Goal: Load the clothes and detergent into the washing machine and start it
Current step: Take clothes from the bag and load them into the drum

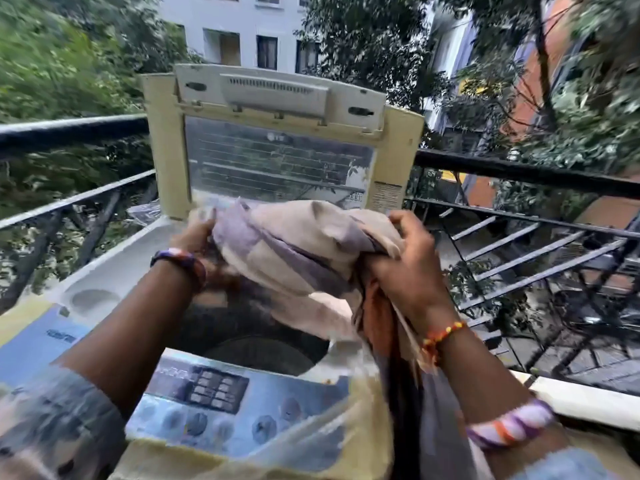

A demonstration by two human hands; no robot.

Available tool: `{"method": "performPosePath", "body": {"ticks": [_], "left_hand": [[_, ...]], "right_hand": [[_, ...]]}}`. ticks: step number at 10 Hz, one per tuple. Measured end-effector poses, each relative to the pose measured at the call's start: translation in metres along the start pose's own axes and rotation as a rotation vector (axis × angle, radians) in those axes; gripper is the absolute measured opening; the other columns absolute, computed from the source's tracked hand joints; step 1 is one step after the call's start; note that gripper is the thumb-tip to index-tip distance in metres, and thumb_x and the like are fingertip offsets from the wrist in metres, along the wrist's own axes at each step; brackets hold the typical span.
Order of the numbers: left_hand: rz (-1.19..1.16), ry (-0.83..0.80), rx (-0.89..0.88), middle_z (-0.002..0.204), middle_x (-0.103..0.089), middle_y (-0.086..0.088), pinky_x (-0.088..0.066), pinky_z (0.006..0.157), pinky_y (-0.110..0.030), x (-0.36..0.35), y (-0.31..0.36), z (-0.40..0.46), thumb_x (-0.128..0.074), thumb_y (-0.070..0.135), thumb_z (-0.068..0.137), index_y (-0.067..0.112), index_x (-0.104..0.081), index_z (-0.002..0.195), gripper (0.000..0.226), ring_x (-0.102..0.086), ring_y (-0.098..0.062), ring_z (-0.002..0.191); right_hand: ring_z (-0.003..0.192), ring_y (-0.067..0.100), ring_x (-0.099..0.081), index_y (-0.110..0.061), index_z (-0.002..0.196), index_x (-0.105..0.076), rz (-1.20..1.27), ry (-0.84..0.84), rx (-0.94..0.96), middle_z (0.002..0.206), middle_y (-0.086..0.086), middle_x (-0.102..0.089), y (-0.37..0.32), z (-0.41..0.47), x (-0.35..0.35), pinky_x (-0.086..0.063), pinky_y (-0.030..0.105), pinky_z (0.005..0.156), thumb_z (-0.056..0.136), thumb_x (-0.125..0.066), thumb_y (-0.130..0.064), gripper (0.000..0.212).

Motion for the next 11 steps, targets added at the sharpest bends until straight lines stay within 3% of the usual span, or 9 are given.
{"method": "performPosePath", "body": {"ticks": [1, 2, 3, 4, 6, 7, 8, 9, 11], "left_hand": [[0.374, 0.124, 0.212, 0.071, -0.074, -0.014, -0.043, 0.100, -0.035, 0.068, -0.031, 0.027, -0.056, 0.023, 0.063, -0.010, -0.056, 0.110, 0.058, -0.067, -0.027, 0.083], [0.416, 0.132, 0.341, 0.144, -0.044, -0.013, -0.041, 0.103, -0.043, 0.100, -0.047, 0.053, -0.067, 0.036, 0.070, 0.007, -0.044, 0.137, 0.076, -0.042, -0.034, 0.132], [0.416, -0.034, 0.483, 0.141, -0.045, -0.004, -0.038, 0.104, -0.046, 0.075, -0.058, 0.049, -0.068, 0.038, 0.060, 0.021, -0.048, 0.134, 0.078, -0.042, -0.028, 0.132], [0.530, -0.298, 0.417, 0.090, -0.062, 0.003, -0.036, 0.073, -0.028, 0.026, -0.061, 0.038, -0.070, 0.032, 0.056, 0.021, -0.061, 0.100, 0.046, -0.055, -0.011, 0.091], [1.241, -0.865, 0.221, 0.137, -0.034, 0.005, -0.036, 0.102, -0.027, -0.040, -0.130, 0.025, -0.080, 0.055, 0.056, 0.026, -0.015, 0.146, 0.114, -0.040, -0.012, 0.120], [1.668, -0.989, 0.473, 0.121, -0.052, -0.015, -0.049, 0.086, -0.031, -0.009, -0.200, 0.024, -0.065, 0.061, 0.072, 0.021, -0.035, 0.142, 0.086, -0.050, -0.022, 0.121], [1.715, -0.901, 0.483, 0.128, -0.052, -0.019, -0.046, 0.092, -0.023, -0.014, -0.212, 0.022, -0.040, 0.014, 0.096, 0.009, -0.040, 0.137, 0.041, -0.048, -0.020, 0.121], [1.805, -1.088, 0.095, 0.130, -0.048, -0.010, -0.049, 0.083, -0.018, -0.056, -0.194, -0.001, -0.061, 0.046, 0.069, 0.018, -0.033, 0.134, 0.076, -0.054, -0.022, 0.113], [1.745, -1.166, -0.149, 0.096, -0.070, -0.007, -0.038, 0.069, -0.020, -0.088, -0.159, -0.036, -0.071, 0.019, 0.076, 0.018, -0.062, 0.081, 0.010, -0.061, -0.007, 0.082]], "right_hand": [[0.085, 0.022, -0.059, -0.016, 0.109, -0.050, -0.267, -0.120, -0.117, 0.094, 0.003, -0.059, 0.022, 0.030, -0.059, -0.038, 0.023, 0.063, 0.071, -0.067, -0.008, 0.043], [0.117, 0.023, -0.052, -0.016, 0.135, -0.035, -0.408, -0.457, -0.198, 0.131, 0.008, -0.052, 0.053, 0.024, -0.114, -0.038, 0.019, 0.084, 0.074, -0.073, -0.024, 0.072], [0.128, 0.015, -0.042, -0.022, 0.146, -0.020, -0.353, -0.628, -0.257, 0.143, 0.006, -0.041, 0.068, 0.007, -0.127, -0.031, 0.017, 0.094, 0.073, -0.075, -0.036, 0.092], [0.125, 0.000, -0.039, -0.027, 0.143, -0.023, -0.142, -0.475, -0.407, 0.145, -0.004, -0.036, 0.086, -0.010, -0.092, -0.030, 0.014, 0.097, 0.055, -0.082, -0.050, 0.108], [0.138, -0.004, -0.014, -0.031, 0.143, 0.004, 0.039, -0.554, -0.757, 0.147, -0.018, -0.012, 0.155, -0.114, -0.020, -0.023, 0.008, 0.106, 0.027, -0.086, -0.061, 0.150], [0.134, -0.004, -0.021, -0.016, 0.146, 0.001, -0.236, -0.692, -0.836, 0.144, -0.017, -0.024, 0.195, -0.164, -0.019, -0.020, -0.005, 0.098, 0.059, -0.085, -0.035, 0.124], [0.113, 0.002, -0.029, -0.010, 0.142, -0.014, -0.488, -0.545, -0.916, 0.121, -0.011, -0.036, 0.230, -0.196, -0.011, -0.022, -0.012, 0.076, 0.079, -0.068, -0.023, 0.084], [0.106, 0.004, -0.037, -0.014, 0.131, -0.041, -0.406, -0.390, -0.965, 0.122, -0.003, -0.047, 0.251, -0.218, -0.015, -0.031, 0.009, 0.086, 0.071, -0.075, -0.028, 0.070], [0.103, 0.030, -0.063, -0.007, 0.098, -0.070, -0.549, 0.064, -0.794, 0.103, 0.020, -0.069, 0.221, -0.201, 0.028, -0.046, 0.032, 0.068, 0.081, -0.059, -0.009, 0.020]]}}
Point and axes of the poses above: each hand's wrist, its own z-axis towards the middle knuckle, its own x-axis out of the back of the hand, y = z × x, the point moved 7 cm from there along z, towards the middle knuckle
